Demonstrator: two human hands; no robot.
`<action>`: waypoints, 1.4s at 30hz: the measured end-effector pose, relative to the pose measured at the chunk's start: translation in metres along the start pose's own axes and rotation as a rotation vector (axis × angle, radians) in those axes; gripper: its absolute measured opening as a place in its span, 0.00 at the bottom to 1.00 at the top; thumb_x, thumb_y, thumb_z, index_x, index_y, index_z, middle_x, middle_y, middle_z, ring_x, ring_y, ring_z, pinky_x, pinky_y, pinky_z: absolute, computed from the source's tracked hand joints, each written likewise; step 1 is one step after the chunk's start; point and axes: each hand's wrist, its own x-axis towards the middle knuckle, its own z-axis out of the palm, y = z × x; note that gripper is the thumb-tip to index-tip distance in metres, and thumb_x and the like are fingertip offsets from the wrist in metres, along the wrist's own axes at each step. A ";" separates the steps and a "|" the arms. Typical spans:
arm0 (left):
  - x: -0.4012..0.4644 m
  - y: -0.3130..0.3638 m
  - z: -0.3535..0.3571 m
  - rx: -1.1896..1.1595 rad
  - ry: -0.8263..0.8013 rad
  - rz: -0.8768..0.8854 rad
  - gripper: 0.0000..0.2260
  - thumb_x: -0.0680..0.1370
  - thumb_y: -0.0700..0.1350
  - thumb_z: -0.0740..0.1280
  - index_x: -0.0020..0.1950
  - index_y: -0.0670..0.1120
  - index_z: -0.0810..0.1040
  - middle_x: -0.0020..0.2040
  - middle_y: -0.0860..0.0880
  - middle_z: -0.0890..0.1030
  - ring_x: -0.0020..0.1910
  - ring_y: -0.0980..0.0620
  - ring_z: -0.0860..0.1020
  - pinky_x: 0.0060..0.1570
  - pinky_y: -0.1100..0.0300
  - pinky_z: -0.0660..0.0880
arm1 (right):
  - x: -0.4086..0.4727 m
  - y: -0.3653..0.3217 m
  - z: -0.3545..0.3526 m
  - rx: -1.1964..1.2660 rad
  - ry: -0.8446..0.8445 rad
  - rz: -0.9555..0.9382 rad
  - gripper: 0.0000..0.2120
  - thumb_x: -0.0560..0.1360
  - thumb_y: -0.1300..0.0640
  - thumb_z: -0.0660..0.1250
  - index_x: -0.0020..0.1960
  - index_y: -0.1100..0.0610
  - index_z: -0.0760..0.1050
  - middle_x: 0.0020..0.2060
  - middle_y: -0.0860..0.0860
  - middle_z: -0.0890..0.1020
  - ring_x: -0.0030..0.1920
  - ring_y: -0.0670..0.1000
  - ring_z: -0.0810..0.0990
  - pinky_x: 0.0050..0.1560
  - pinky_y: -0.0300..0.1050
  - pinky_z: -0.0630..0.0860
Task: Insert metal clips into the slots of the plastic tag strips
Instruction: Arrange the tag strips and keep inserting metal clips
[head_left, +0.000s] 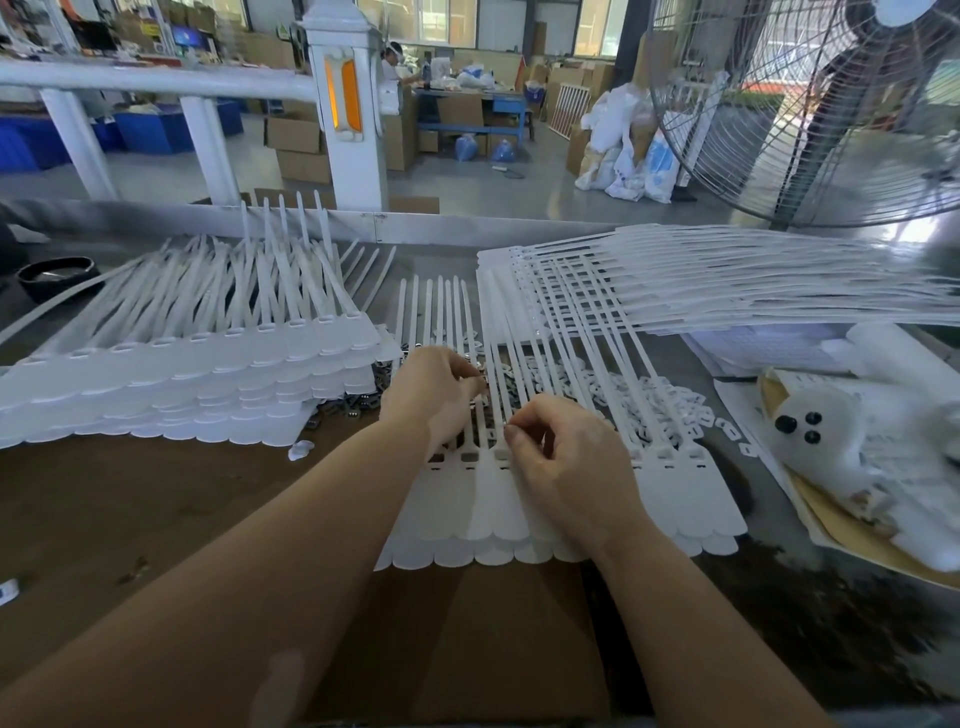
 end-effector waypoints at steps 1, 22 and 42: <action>0.000 0.000 -0.003 -0.053 0.008 0.001 0.02 0.77 0.44 0.68 0.45 0.50 0.79 0.43 0.51 0.80 0.41 0.55 0.76 0.42 0.62 0.73 | 0.000 0.000 0.000 0.004 0.000 0.001 0.04 0.75 0.56 0.65 0.42 0.53 0.76 0.35 0.41 0.74 0.37 0.39 0.70 0.37 0.29 0.64; -0.031 0.010 -0.024 -0.388 -0.313 0.078 0.03 0.69 0.42 0.75 0.38 0.49 0.83 0.39 0.46 0.83 0.40 0.49 0.78 0.47 0.47 0.75 | 0.002 0.002 -0.010 0.583 0.142 0.166 0.08 0.73 0.65 0.69 0.46 0.53 0.81 0.39 0.45 0.83 0.41 0.41 0.81 0.44 0.32 0.76; -0.036 0.005 -0.035 -0.326 -0.338 -0.026 0.02 0.70 0.37 0.74 0.39 0.43 0.82 0.33 0.46 0.81 0.29 0.57 0.77 0.30 0.68 0.74 | 0.001 0.004 -0.006 0.509 0.116 0.194 0.09 0.74 0.65 0.68 0.45 0.51 0.80 0.39 0.46 0.83 0.41 0.44 0.81 0.41 0.34 0.77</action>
